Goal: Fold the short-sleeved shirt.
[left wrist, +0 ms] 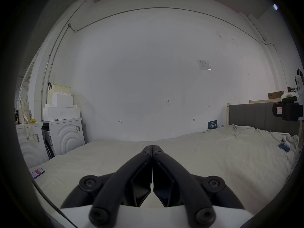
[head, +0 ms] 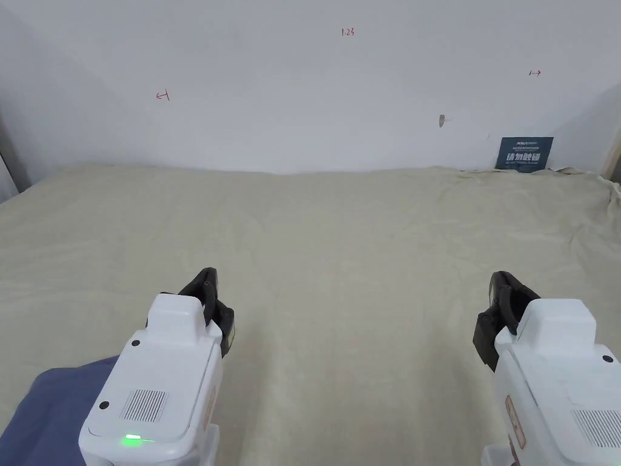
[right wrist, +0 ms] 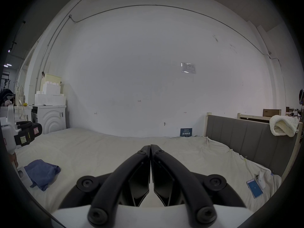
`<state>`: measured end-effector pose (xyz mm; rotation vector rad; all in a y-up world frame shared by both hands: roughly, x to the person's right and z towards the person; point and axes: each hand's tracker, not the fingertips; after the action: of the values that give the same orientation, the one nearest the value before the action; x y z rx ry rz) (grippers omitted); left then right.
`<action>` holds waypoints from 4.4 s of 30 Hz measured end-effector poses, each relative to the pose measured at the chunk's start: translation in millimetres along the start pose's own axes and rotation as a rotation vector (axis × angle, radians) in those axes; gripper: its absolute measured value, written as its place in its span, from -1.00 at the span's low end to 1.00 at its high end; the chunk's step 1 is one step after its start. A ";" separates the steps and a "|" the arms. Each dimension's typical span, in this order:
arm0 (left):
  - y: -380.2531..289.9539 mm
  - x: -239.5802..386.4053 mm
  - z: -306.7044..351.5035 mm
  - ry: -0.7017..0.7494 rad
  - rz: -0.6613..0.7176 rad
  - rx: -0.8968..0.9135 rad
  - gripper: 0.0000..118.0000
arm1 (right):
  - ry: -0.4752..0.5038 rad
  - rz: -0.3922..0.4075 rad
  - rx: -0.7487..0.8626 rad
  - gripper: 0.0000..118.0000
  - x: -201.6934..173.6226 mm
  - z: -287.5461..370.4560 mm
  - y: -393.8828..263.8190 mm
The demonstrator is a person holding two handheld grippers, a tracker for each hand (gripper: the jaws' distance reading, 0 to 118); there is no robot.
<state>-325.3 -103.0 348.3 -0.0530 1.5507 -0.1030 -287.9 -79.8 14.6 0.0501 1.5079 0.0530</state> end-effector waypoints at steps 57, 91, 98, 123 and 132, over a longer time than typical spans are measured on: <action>3.1 -4.6 6.3 0.022 0.028 0.027 1.00 | 0.006 -0.025 0.027 1.00 -0.5 5.2 9.1; 4.8 -4.7 10.0 0.014 0.021 0.026 1.00 | 0.013 -0.026 0.026 1.00 0.4 7.1 11.0; 4.5 -6.4 9.7 0.019 0.021 0.022 1.00 | 0.013 -0.026 0.026 1.00 -0.5 7.0 10.9; 5.7 -9.9 12.3 0.013 0.021 0.022 1.00 | -0.057 -0.153 -0.184 1.00 0.1 1.8 31.2; 10.1 -11.4 14.0 0.012 0.034 0.032 1.00 | -0.180 -0.222 -0.534 0.99 -2.1 -9.3 49.4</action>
<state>-311.2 -92.3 359.0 -0.0007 1.5613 -0.1014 -297.5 -30.7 19.3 -0.5271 1.2710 0.2640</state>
